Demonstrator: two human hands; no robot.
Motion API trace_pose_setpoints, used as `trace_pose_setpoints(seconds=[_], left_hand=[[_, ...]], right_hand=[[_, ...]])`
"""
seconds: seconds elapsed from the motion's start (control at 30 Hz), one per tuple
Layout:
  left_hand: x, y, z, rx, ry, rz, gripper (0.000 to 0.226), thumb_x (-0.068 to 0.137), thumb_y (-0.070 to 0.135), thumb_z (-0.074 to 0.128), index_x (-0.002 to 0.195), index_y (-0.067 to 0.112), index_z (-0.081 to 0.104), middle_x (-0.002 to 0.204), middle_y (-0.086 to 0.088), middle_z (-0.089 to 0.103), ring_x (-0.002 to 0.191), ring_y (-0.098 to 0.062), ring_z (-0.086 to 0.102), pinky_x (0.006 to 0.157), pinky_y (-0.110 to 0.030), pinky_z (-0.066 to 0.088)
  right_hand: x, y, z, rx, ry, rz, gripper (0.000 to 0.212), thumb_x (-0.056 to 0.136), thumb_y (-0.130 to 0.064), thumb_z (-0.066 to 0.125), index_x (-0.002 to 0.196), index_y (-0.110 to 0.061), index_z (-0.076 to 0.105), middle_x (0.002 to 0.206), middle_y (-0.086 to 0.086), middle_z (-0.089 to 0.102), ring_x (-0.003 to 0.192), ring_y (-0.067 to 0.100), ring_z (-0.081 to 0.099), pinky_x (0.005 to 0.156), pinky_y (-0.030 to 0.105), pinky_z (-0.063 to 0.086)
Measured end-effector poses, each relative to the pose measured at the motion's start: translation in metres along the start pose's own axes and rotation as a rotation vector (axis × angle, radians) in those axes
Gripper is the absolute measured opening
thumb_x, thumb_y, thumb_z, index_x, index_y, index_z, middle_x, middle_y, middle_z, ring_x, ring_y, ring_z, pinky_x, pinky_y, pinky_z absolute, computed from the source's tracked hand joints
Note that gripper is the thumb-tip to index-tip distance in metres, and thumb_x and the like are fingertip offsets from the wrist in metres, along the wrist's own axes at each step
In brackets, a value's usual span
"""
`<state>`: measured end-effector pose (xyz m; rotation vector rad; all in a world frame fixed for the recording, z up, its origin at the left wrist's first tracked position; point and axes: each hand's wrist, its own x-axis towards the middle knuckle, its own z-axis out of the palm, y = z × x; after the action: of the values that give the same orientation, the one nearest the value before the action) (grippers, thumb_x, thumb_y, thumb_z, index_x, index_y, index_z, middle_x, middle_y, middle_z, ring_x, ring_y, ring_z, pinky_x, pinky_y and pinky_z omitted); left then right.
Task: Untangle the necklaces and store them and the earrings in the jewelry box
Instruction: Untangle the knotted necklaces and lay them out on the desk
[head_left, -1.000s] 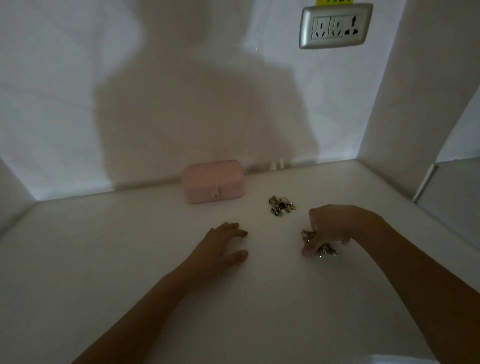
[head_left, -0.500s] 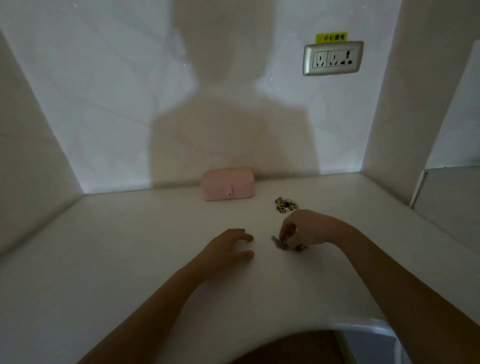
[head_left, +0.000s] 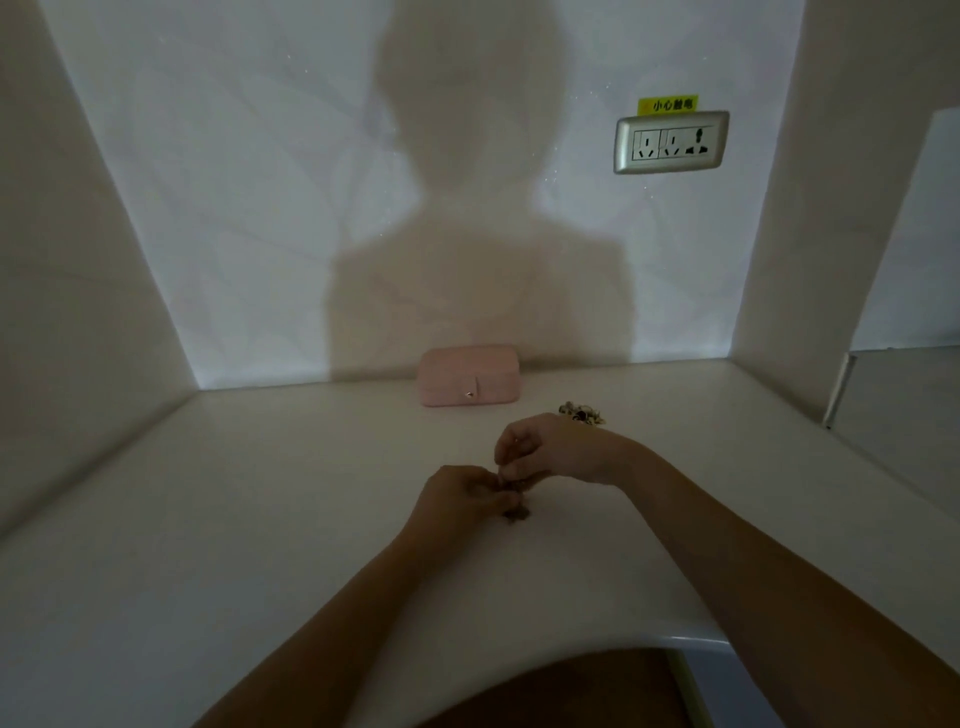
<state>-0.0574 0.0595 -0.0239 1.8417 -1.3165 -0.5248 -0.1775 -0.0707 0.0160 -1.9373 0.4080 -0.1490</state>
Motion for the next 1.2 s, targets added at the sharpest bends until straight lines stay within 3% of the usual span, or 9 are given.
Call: trace_pose_setpoints(seconds=[0.07,0.2,0.33,0.43,0.63,0.83,1.0,1.1,1.2], left_hand=[[0.002,-0.001,-0.003,-0.057,0.037,-0.009,0.008,0.079,0.025,0.072,0.082,0.019,0.075,0.074,0.006,0.071,0.061,0.007,0.059,0.059,-0.007,0.041],[0.006,-0.004,-0.010,-0.109,0.075,-0.023,0.011,0.085,0.020,0.066,0.088,0.016,0.076,0.071,0.005,0.069,0.057,0.006,0.056,0.056,-0.005,0.040],[0.012,-0.008,-0.018,-0.198,0.127,-0.043,0.013,0.086,0.022,0.064,0.093,0.019,0.076,0.082,0.006,0.073,0.072,0.001,0.063,0.066,-0.003,0.042],[0.017,-0.009,-0.024,-0.465,0.153,-0.084,0.013,0.087,0.018,0.063,0.091,0.013,0.075,0.088,-0.002,0.074,0.088,-0.013,0.067,0.087,-0.022,0.050],[0.017,0.005,-0.029,-1.033,0.045,-0.188,0.030,0.096,0.017,0.047,0.070,0.008,0.059,0.063,-0.007,0.059,0.063,-0.019,0.060,0.077,-0.035,0.054],[0.013,-0.002,-0.039,-0.696,0.037,-0.182,0.019,0.090,0.018,0.057,0.087,0.006,0.071,0.069,-0.004,0.068,0.056,-0.011,0.061,0.053,-0.020,0.051],[0.014,-0.009,-0.042,-0.560,0.053,-0.220,0.015,0.087,0.019,0.063,0.086,0.006,0.071,0.078,-0.003,0.071,0.053,-0.007,0.055,0.043,-0.018,0.042],[0.017,-0.013,-0.045,-0.642,0.070,-0.295,0.022,0.089,0.024,0.061,0.089,0.004,0.068,0.083,-0.003,0.070,0.062,-0.011,0.058,0.049,-0.021,0.045],[0.019,-0.015,-0.046,-0.825,0.080,-0.384,0.024,0.088,0.028,0.061,0.086,0.004,0.066,0.077,-0.006,0.068,0.072,-0.019,0.063,0.065,-0.027,0.052]], right_hand=[[0.007,-0.003,-0.001,0.027,-0.012,-0.010,0.015,0.085,0.004,0.062,0.089,-0.010,0.059,0.080,0.005,0.066,0.070,0.012,0.064,0.076,0.027,0.055],[0.018,-0.004,-0.004,0.051,0.001,-0.012,0.012,0.089,0.002,0.058,0.091,-0.009,0.054,0.082,0.007,0.065,0.075,0.017,0.062,0.080,0.029,0.053],[0.026,-0.001,-0.008,0.195,-0.008,-0.053,0.010,0.091,0.002,0.054,0.091,-0.008,0.053,0.077,0.007,0.062,0.077,0.019,0.059,0.085,0.033,0.050],[0.030,0.001,-0.005,0.495,-0.064,-0.087,0.008,0.089,0.001,0.052,0.092,-0.007,0.051,0.070,0.005,0.058,0.072,0.019,0.058,0.084,0.033,0.052],[0.029,-0.008,-0.003,0.818,0.008,-0.122,0.015,0.079,0.001,0.047,0.089,-0.005,0.056,0.061,0.004,0.048,0.047,0.013,0.048,0.061,0.029,0.054],[0.022,0.000,-0.024,0.907,0.219,-0.126,0.021,0.083,0.001,0.036,0.081,-0.009,0.054,0.056,0.001,0.041,0.040,0.011,0.036,0.049,0.024,0.047],[0.011,0.001,-0.039,1.063,0.272,-0.174,0.014,0.057,-0.004,0.059,0.070,-0.010,0.057,0.055,0.000,0.036,0.036,0.009,0.030,0.042,0.020,0.040],[0.003,0.005,-0.052,1.049,0.366,-0.127,0.009,0.068,-0.002,0.049,0.071,-0.010,0.052,0.053,-0.001,0.033,0.034,0.008,0.027,0.039,0.019,0.035],[-0.002,0.015,-0.064,0.789,0.464,0.043,0.021,0.085,0.001,0.035,0.074,-0.010,0.049,0.051,-0.002,0.032,0.033,0.007,0.024,0.036,0.018,0.033]])
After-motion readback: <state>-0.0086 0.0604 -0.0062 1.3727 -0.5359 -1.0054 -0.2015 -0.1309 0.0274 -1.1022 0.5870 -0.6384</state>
